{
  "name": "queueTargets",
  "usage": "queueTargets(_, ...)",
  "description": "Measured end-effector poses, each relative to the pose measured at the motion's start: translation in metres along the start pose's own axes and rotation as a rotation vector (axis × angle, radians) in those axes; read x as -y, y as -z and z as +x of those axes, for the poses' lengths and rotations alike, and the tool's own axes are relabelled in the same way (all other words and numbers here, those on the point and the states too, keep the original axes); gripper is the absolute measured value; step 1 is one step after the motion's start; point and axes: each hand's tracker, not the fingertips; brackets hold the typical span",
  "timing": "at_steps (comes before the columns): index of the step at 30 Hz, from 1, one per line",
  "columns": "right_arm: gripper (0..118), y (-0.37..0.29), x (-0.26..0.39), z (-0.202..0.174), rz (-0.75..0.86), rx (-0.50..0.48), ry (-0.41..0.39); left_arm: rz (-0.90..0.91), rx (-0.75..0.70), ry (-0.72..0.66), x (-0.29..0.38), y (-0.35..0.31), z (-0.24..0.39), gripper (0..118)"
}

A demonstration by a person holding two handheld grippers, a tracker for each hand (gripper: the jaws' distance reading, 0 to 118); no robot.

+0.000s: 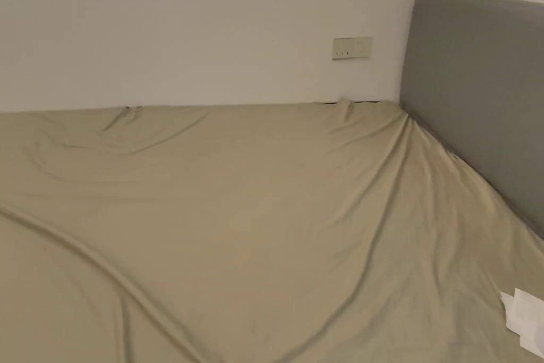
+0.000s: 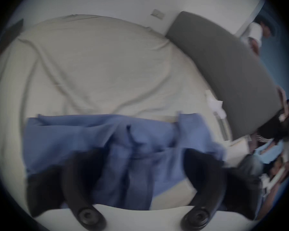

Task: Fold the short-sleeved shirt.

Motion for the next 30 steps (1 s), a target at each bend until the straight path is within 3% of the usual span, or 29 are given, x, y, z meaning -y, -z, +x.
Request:
queueTargets(1, 4, 0.0, 0.001, 0.003, -0.002, 0.003, 0.009, 0.036, 0.071, -0.016, -0.002, -0.01, 0.003, 110)
queueTargets(3, 4, 0.0, 0.002, 0.007, -0.005, 0.009, 0.021, 0.107, 0.054, -0.013, -0.01, -0.03, 0.006, 99)
queueTargets(4, 4, 0.001, 0.002, 0.009, -0.006, 0.011, 0.024, 0.161, -0.002, 0.028, -0.012, -0.042, 0.005, 72)
queueTargets(5, 4, 0.001, 0.003, 0.009, -0.006, 0.013, 0.03, 0.231, -0.098, 0.083, -0.012, -0.054, 0.004, 72)
queueTargets(6, 4, 0.001, 0.004, 0.01, -0.006, 0.011, 0.036, 0.276, -0.208, 0.123, -0.011, -0.061, 0.003, 62)
queueTargets(7, 4, 0.002, 0.004, 0.01, -0.006, 0.008, 0.044, 0.31, -0.353, 0.163, -0.011, -0.064, 0.003, 28)
queueTargets(8, 4, 0.002, 0.004, 0.008, -0.008, 0.004, 0.049, 0.327, -0.499, 0.212, -0.006, -0.062, 0.001, 4)
queueTargets(9, 4, 0.002, 0.005, 0.007, -0.009, 0.0, 0.051, 0.305, -0.583, 0.255, -0.001, -0.057, -0.004, 2)
queueTargets(10, 4, 0.003, 0.006, 0.006, -0.013, -0.005, 0.052, 0.189, -0.578, 0.27, 0.003, -0.047, -0.01, 2)
queueTargets(12, 4, 0.005, 0.007, 0.005, -0.021, -0.016, 0.053, 0.121, -0.516, 0.27, 0.018, -0.027, -0.007, 1)
queueTargets(17, 4, 0.003, 0.009, 0.005, -0.028, -0.023, 0.064, -0.046, -0.388, 0.428, 0.056, 0.041, 0.041, 1)
queueTargets(21, 4, -0.004, 0.004, 0.012, -0.014, 0.003, 0.059, -0.048, -0.231, 0.446, 0.057, 0.058, 0.079, 1)
queueTargets(24, 4, -0.008, 0.002, 0.02, -0.003, 0.023, 0.069, -0.02, -0.195, 0.428, 0.047, 0.054, 0.088, 1)
queueTargets(26, 4, -0.01, 0.001, 0.024, 0.005, 0.035, 0.075, 0.017, -0.122, 0.322, 0.033, 0.038, 0.077, 1)
queueTargets(30, 4, -0.009, -0.002, 0.022, 0.007, 0.047, 0.078, 0.106, 0.169, -0.062, 0.002, -0.016, 0.005, 2)
